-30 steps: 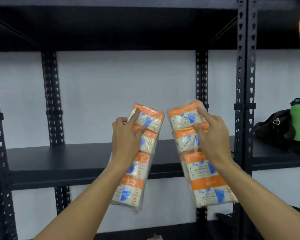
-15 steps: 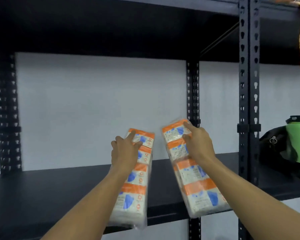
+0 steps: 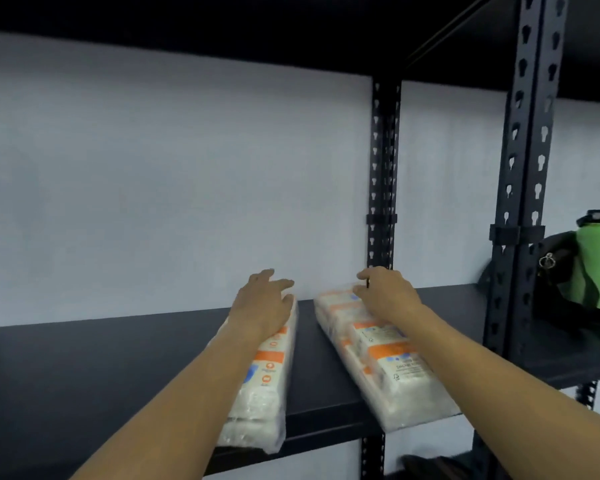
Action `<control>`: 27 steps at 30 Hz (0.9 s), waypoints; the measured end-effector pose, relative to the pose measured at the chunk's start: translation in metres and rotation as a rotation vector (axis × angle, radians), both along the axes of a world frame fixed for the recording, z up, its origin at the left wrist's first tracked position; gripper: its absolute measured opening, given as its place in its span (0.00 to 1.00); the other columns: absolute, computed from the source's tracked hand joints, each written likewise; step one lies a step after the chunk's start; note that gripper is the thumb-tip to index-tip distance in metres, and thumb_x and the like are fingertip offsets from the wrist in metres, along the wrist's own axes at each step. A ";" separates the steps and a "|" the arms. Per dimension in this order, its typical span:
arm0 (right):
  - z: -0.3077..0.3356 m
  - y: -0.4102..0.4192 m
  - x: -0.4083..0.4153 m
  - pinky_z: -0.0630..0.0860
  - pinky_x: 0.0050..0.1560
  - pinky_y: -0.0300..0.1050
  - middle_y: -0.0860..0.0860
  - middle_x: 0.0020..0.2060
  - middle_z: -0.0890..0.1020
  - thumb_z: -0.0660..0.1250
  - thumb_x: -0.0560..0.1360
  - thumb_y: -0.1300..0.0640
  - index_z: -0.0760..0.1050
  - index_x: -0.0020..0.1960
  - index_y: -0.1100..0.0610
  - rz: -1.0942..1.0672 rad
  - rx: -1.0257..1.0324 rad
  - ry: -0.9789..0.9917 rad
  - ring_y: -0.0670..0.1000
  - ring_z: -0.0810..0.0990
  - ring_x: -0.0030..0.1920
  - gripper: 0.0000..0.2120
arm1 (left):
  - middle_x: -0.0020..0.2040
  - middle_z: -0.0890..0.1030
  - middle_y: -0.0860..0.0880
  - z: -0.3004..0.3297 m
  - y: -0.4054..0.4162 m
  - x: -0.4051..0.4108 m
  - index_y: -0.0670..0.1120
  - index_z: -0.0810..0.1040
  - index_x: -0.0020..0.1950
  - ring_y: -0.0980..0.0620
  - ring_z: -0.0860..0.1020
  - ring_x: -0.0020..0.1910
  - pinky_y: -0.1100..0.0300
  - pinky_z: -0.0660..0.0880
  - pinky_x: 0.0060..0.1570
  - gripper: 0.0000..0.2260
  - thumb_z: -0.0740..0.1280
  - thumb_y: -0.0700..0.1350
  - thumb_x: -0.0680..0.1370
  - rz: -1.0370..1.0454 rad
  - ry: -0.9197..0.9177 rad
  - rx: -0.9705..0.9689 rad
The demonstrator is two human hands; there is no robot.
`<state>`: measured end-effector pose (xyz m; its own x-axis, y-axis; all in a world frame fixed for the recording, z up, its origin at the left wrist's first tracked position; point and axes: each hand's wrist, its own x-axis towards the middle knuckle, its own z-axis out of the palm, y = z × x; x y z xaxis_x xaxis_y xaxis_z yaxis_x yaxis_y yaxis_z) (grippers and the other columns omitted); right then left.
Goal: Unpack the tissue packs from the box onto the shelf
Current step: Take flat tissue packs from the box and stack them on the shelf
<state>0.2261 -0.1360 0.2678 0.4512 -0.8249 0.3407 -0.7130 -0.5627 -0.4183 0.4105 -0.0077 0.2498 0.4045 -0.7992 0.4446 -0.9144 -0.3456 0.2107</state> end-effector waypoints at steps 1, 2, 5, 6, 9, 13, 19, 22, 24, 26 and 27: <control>0.002 0.003 -0.001 0.73 0.63 0.51 0.51 0.68 0.76 0.64 0.78 0.43 0.68 0.74 0.50 0.022 0.032 0.036 0.55 0.74 0.67 0.27 | 0.79 0.58 0.48 -0.002 -0.002 0.000 0.56 0.67 0.75 0.48 0.56 0.77 0.53 0.57 0.72 0.20 0.55 0.52 0.83 -0.033 0.037 0.050; 0.003 0.005 -0.002 0.72 0.66 0.51 0.50 0.70 0.73 0.65 0.75 0.38 0.65 0.76 0.51 0.042 0.069 0.076 0.54 0.72 0.69 0.33 | 0.78 0.60 0.48 -0.004 -0.004 0.001 0.56 0.67 0.74 0.47 0.57 0.76 0.53 0.57 0.73 0.20 0.54 0.52 0.82 -0.051 0.084 0.102; -0.001 0.012 0.000 0.70 0.68 0.54 0.51 0.75 0.66 0.66 0.63 0.28 0.59 0.78 0.48 0.045 0.182 0.207 0.55 0.70 0.71 0.49 | 0.72 0.70 0.47 -0.007 -0.007 0.005 0.54 0.72 0.71 0.45 0.67 0.71 0.54 0.63 0.70 0.19 0.55 0.51 0.81 -0.072 0.122 0.156; -0.004 0.013 0.001 0.71 0.67 0.54 0.53 0.75 0.65 0.66 0.60 0.28 0.58 0.78 0.46 0.037 0.205 0.260 0.56 0.70 0.70 0.51 | 0.71 0.72 0.47 -0.007 -0.007 0.006 0.52 0.73 0.71 0.45 0.69 0.70 0.55 0.64 0.69 0.19 0.55 0.50 0.81 -0.076 0.117 0.151; -0.009 0.013 0.002 0.74 0.61 0.53 0.56 0.69 0.68 0.67 0.58 0.32 0.64 0.73 0.45 0.024 0.173 0.385 0.57 0.73 0.63 0.46 | 0.71 0.72 0.47 -0.008 -0.008 0.008 0.52 0.71 0.72 0.45 0.68 0.70 0.55 0.63 0.70 0.19 0.55 0.50 0.82 -0.084 0.114 0.144; -0.005 0.002 0.000 0.74 0.63 0.53 0.52 0.72 0.68 0.67 0.53 0.32 0.65 0.74 0.45 -0.005 0.146 0.320 0.55 0.74 0.65 0.51 | 0.71 0.72 0.47 -0.011 -0.011 0.012 0.53 0.71 0.71 0.44 0.68 0.70 0.53 0.63 0.69 0.19 0.55 0.50 0.81 -0.086 0.130 0.134; 0.002 -0.031 -0.001 0.75 0.61 0.49 0.50 0.72 0.71 0.69 0.58 0.36 0.64 0.76 0.47 -0.034 0.108 0.215 0.54 0.75 0.64 0.47 | 0.68 0.75 0.48 -0.015 -0.015 0.016 0.54 0.72 0.69 0.44 0.71 0.67 0.51 0.67 0.67 0.19 0.54 0.51 0.80 -0.073 0.118 0.120; 0.001 -0.047 -0.001 0.75 0.55 0.45 0.49 0.70 0.72 0.70 0.64 0.41 0.66 0.75 0.48 -0.058 0.129 0.140 0.53 0.76 0.61 0.41 | 0.67 0.75 0.48 -0.016 -0.016 0.015 0.55 0.72 0.70 0.44 0.71 0.66 0.51 0.67 0.66 0.19 0.54 0.51 0.80 -0.077 0.121 0.111; 0.000 -0.056 0.002 0.72 0.53 0.44 0.50 0.70 0.72 0.71 0.67 0.43 0.66 0.75 0.49 -0.070 0.139 0.129 0.52 0.75 0.61 0.39 | 0.67 0.75 0.48 -0.016 -0.016 0.015 0.55 0.71 0.70 0.44 0.70 0.66 0.51 0.67 0.66 0.19 0.54 0.51 0.80 -0.077 0.122 0.113; -0.001 -0.062 0.007 0.72 0.51 0.44 0.50 0.69 0.73 0.70 0.67 0.42 0.67 0.74 0.49 -0.086 0.148 0.131 0.51 0.75 0.55 0.37 | 0.67 0.75 0.48 -0.016 -0.015 0.015 0.55 0.70 0.71 0.44 0.70 0.66 0.51 0.67 0.66 0.19 0.54 0.51 0.80 -0.077 0.119 0.116; -0.002 -0.066 0.008 0.73 0.50 0.44 0.50 0.67 0.74 0.70 0.66 0.41 0.68 0.73 0.48 -0.090 0.148 0.133 0.49 0.75 0.53 0.37 | 0.67 0.74 0.48 -0.016 -0.015 0.015 0.55 0.70 0.71 0.45 0.70 0.66 0.51 0.66 0.66 0.19 0.54 0.50 0.80 -0.079 0.116 0.118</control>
